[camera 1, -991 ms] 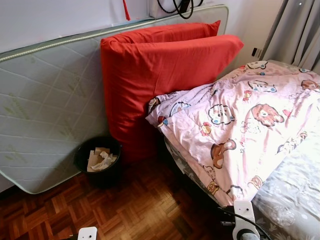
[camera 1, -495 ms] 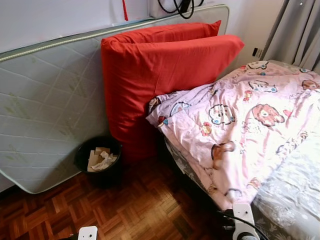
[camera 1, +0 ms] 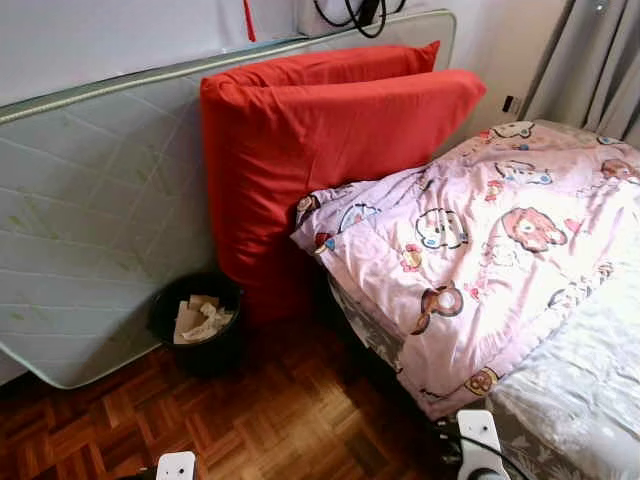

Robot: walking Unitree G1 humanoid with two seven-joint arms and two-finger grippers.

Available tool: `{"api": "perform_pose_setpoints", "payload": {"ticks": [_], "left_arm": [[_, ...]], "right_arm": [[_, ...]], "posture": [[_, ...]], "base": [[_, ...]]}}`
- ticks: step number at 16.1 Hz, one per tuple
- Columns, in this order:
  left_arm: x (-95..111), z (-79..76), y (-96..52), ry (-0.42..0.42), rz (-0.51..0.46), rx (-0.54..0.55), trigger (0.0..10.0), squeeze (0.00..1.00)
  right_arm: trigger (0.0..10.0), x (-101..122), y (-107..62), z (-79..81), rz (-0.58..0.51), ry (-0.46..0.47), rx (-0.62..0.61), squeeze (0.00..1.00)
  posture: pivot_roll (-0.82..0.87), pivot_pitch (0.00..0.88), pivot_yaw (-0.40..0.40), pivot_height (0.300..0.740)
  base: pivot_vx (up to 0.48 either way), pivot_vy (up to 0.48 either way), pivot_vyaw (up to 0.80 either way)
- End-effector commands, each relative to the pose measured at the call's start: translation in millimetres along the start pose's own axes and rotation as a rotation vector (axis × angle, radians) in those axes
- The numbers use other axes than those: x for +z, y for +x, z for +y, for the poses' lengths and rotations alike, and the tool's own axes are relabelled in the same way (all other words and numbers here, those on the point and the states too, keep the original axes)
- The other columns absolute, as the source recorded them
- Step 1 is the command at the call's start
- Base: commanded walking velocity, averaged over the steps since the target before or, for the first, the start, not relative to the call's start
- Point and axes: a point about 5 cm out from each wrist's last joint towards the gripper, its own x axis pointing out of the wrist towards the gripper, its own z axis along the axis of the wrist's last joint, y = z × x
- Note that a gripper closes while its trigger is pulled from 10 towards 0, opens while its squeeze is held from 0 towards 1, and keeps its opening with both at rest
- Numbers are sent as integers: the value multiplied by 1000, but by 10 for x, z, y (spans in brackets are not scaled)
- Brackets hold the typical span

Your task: Clean up the room

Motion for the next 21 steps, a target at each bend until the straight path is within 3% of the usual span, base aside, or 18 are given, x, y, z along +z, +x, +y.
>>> {"api": "perform_pose_setpoints", "payload": {"ticks": [1, 4, 6, 9, 12, 16, 21], "left_arm": [[-1, 1, 3, 19, 9, -4, 10000, 0], [16, -8, 12, 18, 8, -4, 10000, 0], [42, -28, 24, 14, 4, -5, 10000, 0], [69, -28, 33, 10, -3, -3, 10000, 0], [77, 18, 35, 17, 3, 2, 10000, 0], [107, 35, 44, 10, -5, 12, 10000, 0], [113, 12, 50, 5, -3, 10, 10000, 0]], "right_arm": [[10000, 74, 22, 26, -17, 28, 26, 0], [10000, 112, 43, 126, -11, -4, 113, 0], [10000, -6, 28, 137, 31, -27, 136, 0], [10000, -240, -16, -83, 116, 124, 12, 0], [10000, -381, -58, -121, 150, 170, -28, 0], [10000, -392, -65, -24, 131, 170, 32, 0], [10000, -347, -53, 6, 110, 155, 50, 0]], "posture": [[75, 0, 7, 740], [64, 0, 12, 740], [75, 0, 8, 740], [81, 0, 14, 740], [79, 0, 32, 740], [96, 0, 24, 740], [109, 0, 9, 740]], "base": [[0, 0, 0], [0, 0, 0], [0, 0, 0], [0, 0, 0], [0, 0, 0], [0, 0, 0], [0, 0, 749]]}}
